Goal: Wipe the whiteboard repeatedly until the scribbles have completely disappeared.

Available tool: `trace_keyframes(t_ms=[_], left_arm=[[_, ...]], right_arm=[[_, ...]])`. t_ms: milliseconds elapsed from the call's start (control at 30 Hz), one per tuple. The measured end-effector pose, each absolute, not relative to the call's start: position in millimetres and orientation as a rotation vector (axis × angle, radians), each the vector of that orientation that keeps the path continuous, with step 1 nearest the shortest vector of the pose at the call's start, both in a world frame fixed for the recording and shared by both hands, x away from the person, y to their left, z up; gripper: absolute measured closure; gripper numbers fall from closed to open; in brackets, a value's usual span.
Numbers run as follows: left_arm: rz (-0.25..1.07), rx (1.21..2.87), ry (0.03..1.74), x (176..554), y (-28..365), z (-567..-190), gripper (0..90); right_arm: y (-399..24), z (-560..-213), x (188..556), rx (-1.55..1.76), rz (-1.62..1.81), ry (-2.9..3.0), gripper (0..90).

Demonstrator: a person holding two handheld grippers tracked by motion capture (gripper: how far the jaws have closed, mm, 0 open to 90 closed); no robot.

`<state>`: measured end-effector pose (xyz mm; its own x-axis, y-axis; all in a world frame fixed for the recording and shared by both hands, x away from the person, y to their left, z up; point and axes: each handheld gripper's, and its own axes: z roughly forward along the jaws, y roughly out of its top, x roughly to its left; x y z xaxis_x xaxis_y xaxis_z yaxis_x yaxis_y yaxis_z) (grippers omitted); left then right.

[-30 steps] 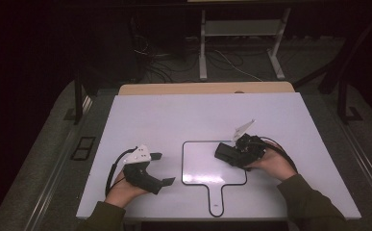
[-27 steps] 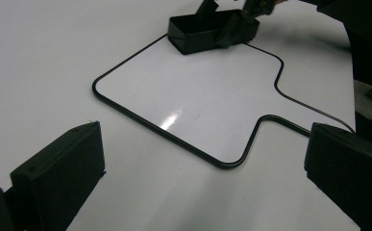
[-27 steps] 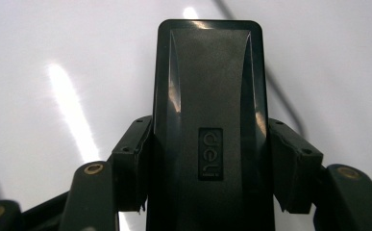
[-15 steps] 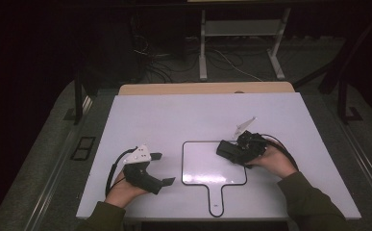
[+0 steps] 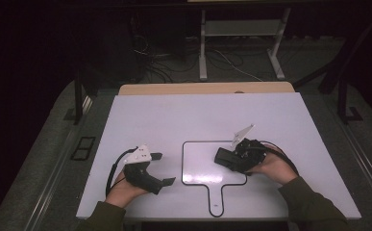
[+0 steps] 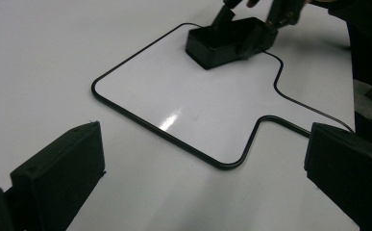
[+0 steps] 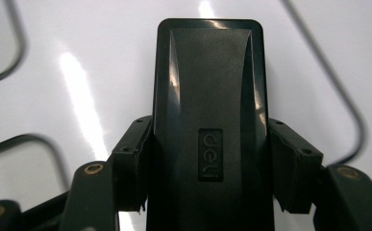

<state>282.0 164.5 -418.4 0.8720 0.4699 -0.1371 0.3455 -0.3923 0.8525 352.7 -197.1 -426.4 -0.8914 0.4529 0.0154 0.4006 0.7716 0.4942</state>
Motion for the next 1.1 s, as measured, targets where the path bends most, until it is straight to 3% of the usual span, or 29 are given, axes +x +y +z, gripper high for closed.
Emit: trace_keyframes(t_ms=[400,967,1100], left_arm=[[0.149,2.02,0.596,283,164,-419,0.0],[0.151,2.018,0.595,282,164,-419,0.0],[0.151,2.018,0.594,282,164,-419,0.0]], right_arm=[[-208,-428,391,0.814,0.761,2.801,38.9],[-197,-426,332,0.588,0.737,2.875,38.9],[-199,-426,339,0.625,0.755,2.878,38.9]])
